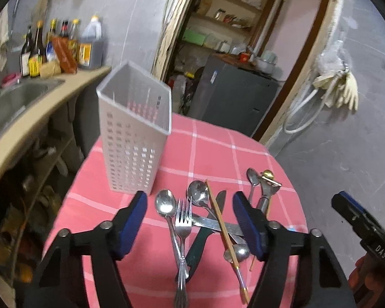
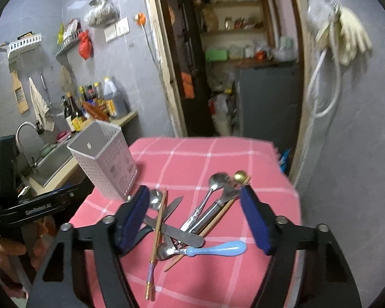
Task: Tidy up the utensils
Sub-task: 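Move the left tool down to the cutlery pile while the right tool approaches it too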
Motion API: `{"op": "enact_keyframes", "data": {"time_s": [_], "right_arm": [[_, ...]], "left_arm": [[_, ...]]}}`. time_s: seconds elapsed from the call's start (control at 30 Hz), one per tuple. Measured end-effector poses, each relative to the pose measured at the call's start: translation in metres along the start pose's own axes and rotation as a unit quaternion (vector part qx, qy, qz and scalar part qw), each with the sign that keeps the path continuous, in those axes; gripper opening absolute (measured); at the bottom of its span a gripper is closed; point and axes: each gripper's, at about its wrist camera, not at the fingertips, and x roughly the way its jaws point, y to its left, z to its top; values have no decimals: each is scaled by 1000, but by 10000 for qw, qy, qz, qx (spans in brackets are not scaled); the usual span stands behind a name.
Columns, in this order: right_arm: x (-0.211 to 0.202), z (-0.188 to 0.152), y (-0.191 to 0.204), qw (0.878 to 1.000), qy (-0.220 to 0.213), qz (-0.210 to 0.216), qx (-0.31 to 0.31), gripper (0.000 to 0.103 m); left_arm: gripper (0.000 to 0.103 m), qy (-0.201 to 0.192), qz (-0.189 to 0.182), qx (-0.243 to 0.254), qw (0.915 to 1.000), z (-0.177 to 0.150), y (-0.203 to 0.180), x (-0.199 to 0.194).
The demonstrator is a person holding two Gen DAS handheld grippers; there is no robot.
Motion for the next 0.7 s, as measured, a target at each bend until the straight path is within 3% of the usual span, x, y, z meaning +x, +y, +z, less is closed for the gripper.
{"op": "enact_keyframes", "data": {"time_s": [0.27,0.7], "right_arm": [[80,-14,-17,9961,827,276,100,36],[153,-26,-46,9860,1513,98,694,35]], "left_arm": [[40,450,283,-540,9971,-10,17,60],[33,710,507,-1375,9867,-17,38,112]]}}
